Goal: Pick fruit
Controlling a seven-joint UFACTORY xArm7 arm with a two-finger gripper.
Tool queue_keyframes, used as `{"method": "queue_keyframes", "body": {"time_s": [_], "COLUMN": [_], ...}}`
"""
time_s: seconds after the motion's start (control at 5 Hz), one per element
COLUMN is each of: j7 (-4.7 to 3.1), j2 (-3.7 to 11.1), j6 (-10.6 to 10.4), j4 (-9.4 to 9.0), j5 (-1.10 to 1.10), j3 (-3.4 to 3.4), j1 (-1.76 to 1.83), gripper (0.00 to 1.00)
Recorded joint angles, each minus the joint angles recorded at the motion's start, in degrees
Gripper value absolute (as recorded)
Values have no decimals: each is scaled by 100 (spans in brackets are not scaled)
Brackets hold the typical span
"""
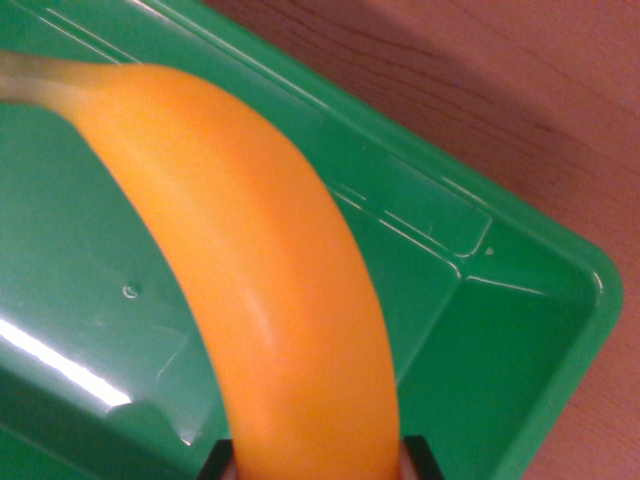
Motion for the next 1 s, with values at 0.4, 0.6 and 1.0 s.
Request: {"method": "queue_keyframes", "body": {"time_s": [0.4,0.6,1.0], "j7": [-11,-21,-29], "j2": [-87,-162,-223], "j6": [200,370,511], "j4": [113,209,288], "j5": [2,4,6], "j3": [2,3,4], "j1": [1,3,4], "gripper": [100,100,100]}}
